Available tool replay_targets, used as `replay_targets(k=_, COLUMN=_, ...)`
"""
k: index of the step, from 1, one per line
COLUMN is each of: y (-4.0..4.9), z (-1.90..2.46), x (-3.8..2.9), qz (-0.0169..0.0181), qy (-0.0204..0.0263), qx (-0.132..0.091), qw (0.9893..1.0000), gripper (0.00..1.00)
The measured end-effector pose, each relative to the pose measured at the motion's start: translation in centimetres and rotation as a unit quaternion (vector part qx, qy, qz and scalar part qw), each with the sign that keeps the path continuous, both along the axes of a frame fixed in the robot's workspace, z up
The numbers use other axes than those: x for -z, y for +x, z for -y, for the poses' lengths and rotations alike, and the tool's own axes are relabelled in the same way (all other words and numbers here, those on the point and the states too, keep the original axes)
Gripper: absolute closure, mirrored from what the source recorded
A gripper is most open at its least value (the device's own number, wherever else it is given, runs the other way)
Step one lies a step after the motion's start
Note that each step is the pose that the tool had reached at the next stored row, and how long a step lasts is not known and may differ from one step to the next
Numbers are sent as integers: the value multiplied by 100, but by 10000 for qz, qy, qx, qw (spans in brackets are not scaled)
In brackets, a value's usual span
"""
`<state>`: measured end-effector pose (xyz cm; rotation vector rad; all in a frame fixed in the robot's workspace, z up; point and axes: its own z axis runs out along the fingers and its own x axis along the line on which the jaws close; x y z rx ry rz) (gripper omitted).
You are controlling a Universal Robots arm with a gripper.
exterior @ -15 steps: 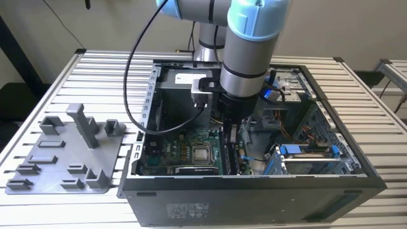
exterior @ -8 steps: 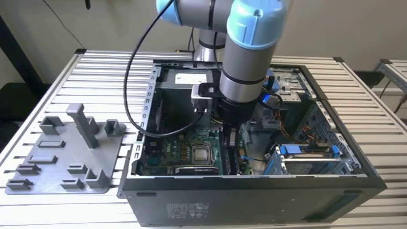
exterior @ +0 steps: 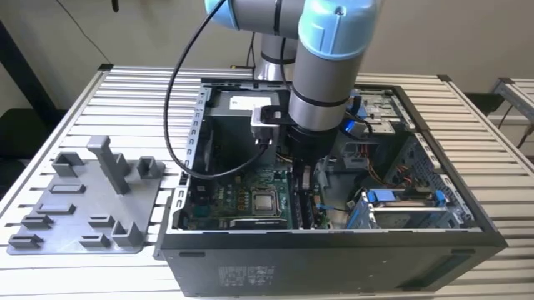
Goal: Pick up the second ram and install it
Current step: 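Press down the second ram until it locks into place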
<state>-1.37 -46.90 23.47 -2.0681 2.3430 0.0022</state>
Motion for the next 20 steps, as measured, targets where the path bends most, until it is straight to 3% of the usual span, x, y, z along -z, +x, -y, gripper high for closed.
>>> replay_targets(k=10, y=0, z=0, x=-455, qz=0, qy=0, qx=0, qw=10000, gripper=89)
replay_targets(k=12, y=0, z=0, x=-483, qz=0, qy=0, qx=0, qw=10000, gripper=89)
replay_targets(k=20, y=0, z=0, x=-484, qz=-10, qy=0, qx=0, qw=10000, gripper=89)
